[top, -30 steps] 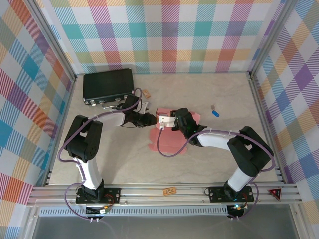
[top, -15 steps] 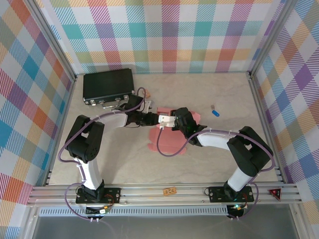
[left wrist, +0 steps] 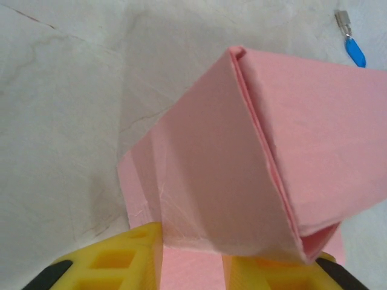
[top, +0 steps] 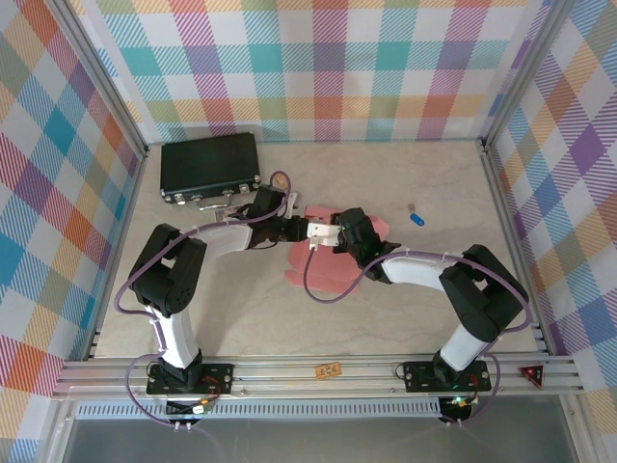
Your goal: Fold the paper box
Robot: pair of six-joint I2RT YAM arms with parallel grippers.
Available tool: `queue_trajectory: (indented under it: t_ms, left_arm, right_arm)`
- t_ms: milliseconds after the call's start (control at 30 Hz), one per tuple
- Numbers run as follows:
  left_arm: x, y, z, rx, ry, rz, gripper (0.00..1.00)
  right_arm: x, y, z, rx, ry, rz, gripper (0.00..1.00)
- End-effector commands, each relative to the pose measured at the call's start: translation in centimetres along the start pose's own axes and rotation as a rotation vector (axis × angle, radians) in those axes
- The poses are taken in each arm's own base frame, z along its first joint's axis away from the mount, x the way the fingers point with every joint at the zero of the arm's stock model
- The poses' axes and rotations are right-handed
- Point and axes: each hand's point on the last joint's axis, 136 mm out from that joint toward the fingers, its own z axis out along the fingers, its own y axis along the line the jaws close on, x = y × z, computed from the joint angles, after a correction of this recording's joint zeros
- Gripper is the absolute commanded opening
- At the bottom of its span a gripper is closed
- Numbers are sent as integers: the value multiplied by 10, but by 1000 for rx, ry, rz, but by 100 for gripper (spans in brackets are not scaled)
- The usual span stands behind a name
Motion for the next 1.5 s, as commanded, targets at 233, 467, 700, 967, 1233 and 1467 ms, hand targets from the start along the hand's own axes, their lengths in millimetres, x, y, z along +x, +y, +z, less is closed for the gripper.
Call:
queue_trajectory:
  t_ms: [233, 467, 700, 967, 1233, 1467]
  left_arm:
    - [-4, 9, 8, -97, -82, 54, 33]
    - [-9, 13, 10, -124, -110, 39, 33]
    - [-8, 10, 15, -129, -113, 50, 31]
    - [-10, 10, 16, -174, -143, 65, 21]
    - [-12, 8, 15, -218, -161, 101, 11]
    - [-8, 10, 9, -283, -160, 151, 1]
  right_arm:
    - [-6, -2, -1, -15, -20, 31, 0]
    - [-6, -2, -1, -16, -21, 35, 0]
    - [-6, 0, -1, -22, -19, 39, 0]
    - [-8, 2, -3, -30, -25, 53, 0]
    - [-11, 4, -4, -37, -32, 62, 0]
    - [-16, -2, -9, -24, -51, 96, 5]
